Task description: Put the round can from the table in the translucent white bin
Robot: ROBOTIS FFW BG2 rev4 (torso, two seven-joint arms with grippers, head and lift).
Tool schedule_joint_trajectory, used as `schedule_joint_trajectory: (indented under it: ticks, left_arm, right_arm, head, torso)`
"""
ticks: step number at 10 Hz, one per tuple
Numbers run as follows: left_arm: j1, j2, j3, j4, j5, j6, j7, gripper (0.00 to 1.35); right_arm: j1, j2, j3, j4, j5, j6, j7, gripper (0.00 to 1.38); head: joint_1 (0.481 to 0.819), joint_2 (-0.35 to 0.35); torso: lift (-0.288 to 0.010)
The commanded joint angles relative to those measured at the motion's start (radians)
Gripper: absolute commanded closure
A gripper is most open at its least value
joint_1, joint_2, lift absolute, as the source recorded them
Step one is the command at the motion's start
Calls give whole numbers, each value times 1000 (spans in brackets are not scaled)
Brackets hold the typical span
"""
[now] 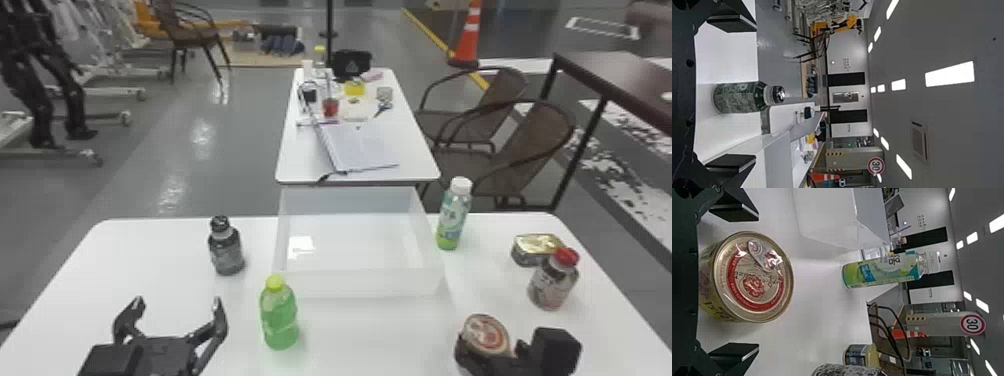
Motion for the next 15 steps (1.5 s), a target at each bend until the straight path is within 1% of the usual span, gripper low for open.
schedule_joint_trajectory:
  ticks: [1,4,5,6,8,10,12,13,15]
  left_arm:
    - [-2,-3,1,6,5,-5,-2,131]
    - [-2,-3,5,9,8,-11,-7,131]
    - [-2,-3,5,9,8,-11,-7,131]
    - [-2,-3,7,10,9,-11,-7,131]
    - [-2,-3,5,12,9,-12,-8,131]
    - [-2,-3,5,12,9,-12,-8,131]
    - [-5,-3,4,12,9,-12,-8,131]
    - [-6,-3,1,13,8,-11,-8,131]
    - [-11,-3,-4,16,9,-9,-10,131]
  right_arm:
    - [-26,1,0,39,6,1,8,131]
    - [-89,-2,-2,131,11,-22,67,136]
    - [-92,-2,-2,137,17,-34,71,279]
    - [-91,1,0,139,20,-53,71,662]
    - [-85,1,0,117,21,-102,71,797]
    - [-71,8,0,18,46,-125,71,797]
    - [-103,16,6,-78,57,-99,83,797]
    - [-140,16,6,-104,58,-65,105,797]
    - [-220,8,6,-101,37,-7,134,797]
  head:
    - [549,0]
    - [549,0]
    - [549,0]
    - [549,0]
    - [549,0]
    - [549,0]
    - [549,0]
    - [549,0]
    - [549,0]
  torso:
    - [-100]
    - [-100]
    - [-100]
    - [-100]
    - [-100]
    - [-100]
    - [-100]
    - [-100]
    - [-100]
